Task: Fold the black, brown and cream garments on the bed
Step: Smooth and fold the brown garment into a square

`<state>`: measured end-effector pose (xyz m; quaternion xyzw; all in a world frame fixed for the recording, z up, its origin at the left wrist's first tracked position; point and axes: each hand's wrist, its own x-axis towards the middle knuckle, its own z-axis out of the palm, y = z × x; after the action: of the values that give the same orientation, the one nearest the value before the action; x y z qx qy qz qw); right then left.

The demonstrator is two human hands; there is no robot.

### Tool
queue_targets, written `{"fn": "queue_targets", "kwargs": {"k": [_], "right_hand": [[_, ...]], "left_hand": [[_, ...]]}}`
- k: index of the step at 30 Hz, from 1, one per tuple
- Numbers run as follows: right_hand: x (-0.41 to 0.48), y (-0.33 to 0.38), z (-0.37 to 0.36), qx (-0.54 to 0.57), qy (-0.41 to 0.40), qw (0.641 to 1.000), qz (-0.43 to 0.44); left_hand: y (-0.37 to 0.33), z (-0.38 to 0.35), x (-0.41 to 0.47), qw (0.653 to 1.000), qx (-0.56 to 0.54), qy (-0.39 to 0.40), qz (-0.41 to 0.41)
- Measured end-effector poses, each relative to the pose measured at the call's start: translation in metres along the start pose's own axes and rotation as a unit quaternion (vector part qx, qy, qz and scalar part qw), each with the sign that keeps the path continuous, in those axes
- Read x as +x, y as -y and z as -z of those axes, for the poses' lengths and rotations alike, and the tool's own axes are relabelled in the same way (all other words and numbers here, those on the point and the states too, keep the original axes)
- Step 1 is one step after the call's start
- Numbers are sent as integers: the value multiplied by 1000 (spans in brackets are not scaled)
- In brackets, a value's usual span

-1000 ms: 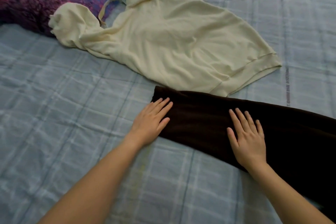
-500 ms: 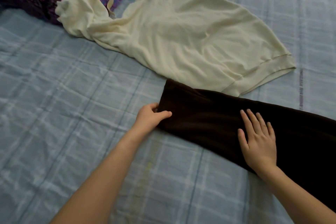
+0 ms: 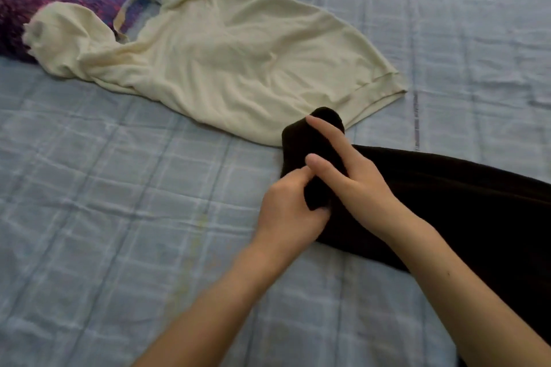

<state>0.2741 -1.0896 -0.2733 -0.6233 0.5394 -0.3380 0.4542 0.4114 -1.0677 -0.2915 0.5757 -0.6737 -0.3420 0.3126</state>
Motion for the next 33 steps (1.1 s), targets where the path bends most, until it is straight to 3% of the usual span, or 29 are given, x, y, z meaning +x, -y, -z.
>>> {"fn": "queue_targets", "kwargs": {"k": [3,6,8,11,12,15,18,21,25,33], "right_hand": [[-19,-17,41,6,-75,997,-19],[-49,-48,87,-7,-104,993,-58],[-71,-69,117,-16,-124,989,-85],[-109,-99,164,-30,-161,980,-115],[-122,-107,181,-33,-173,977,-124],[-163,-130,231,-55,-212,965,-143],[-205,-148,282,-76,-244,953,-161],[-248,-165,331,-71,-289,940,-167],[-304,-187,390,-108,-323,919,-201],[-353,-236,439,-146,-306,905,-257]], "left_hand": [[-20,-24,-13,996,-16,74,-43],[-18,-36,-12,998,-32,28,-37],[-9,-47,-1,998,54,-38,25],[-6,-78,5,981,31,32,188],[-9,-93,4,977,1,60,204],[-33,-140,-9,987,32,112,115],[-68,-182,-19,988,122,92,26],[-99,-219,-28,966,236,76,-76],[-127,-267,-35,933,292,125,-172],[-144,-336,-58,890,383,192,-154]]}}
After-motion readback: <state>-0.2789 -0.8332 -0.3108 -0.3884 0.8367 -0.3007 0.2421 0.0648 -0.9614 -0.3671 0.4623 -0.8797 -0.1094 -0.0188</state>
